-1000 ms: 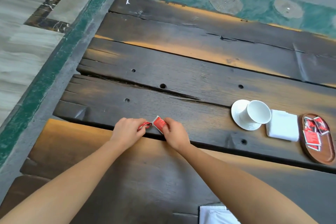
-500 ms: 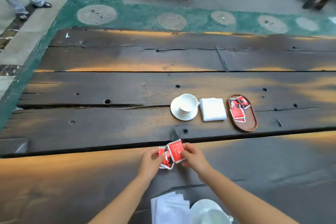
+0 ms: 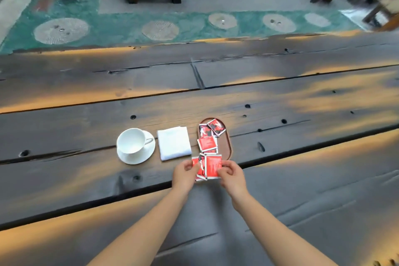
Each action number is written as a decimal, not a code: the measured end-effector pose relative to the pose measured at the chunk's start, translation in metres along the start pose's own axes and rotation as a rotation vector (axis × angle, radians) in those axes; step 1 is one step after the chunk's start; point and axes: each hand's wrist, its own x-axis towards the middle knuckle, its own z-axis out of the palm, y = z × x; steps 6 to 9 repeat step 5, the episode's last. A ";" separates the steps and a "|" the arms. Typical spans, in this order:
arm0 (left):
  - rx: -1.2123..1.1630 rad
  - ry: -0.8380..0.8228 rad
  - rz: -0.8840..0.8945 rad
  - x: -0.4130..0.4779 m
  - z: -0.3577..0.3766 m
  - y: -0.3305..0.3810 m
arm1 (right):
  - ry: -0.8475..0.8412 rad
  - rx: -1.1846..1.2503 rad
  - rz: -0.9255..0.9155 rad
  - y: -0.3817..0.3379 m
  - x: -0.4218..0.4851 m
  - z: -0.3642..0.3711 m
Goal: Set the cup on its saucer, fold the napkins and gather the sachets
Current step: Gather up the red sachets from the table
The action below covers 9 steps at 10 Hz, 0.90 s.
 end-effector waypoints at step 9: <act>0.518 -0.045 0.370 0.038 0.031 -0.007 | -0.040 -0.515 -0.190 0.014 0.078 -0.016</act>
